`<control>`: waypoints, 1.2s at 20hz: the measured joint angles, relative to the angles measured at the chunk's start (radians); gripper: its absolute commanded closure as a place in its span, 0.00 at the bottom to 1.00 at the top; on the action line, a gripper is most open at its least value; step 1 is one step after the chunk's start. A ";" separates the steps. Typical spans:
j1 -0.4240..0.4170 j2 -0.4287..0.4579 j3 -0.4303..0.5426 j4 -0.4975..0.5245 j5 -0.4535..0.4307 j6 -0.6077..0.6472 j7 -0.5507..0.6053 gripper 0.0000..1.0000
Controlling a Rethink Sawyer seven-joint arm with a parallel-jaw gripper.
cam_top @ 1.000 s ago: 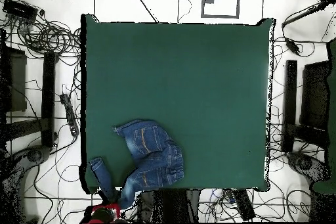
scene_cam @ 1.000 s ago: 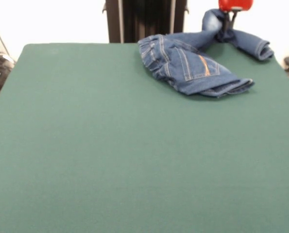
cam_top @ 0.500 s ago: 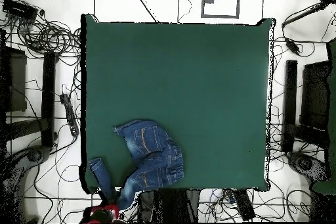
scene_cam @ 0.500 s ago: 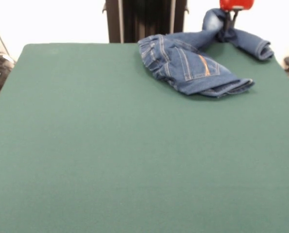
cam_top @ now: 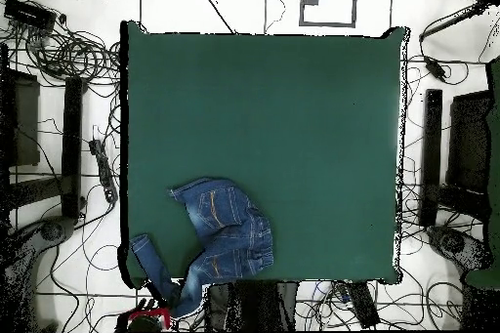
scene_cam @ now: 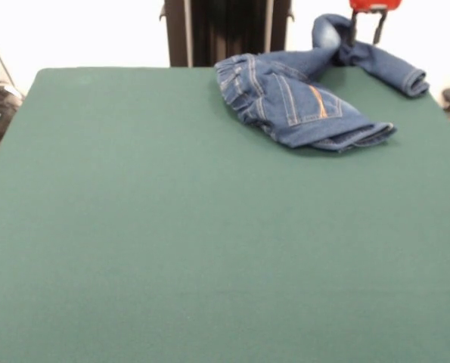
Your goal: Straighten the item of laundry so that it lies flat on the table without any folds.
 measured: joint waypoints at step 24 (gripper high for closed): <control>-0.164 -0.426 0.027 -0.020 -0.048 0.544 0.000 0.00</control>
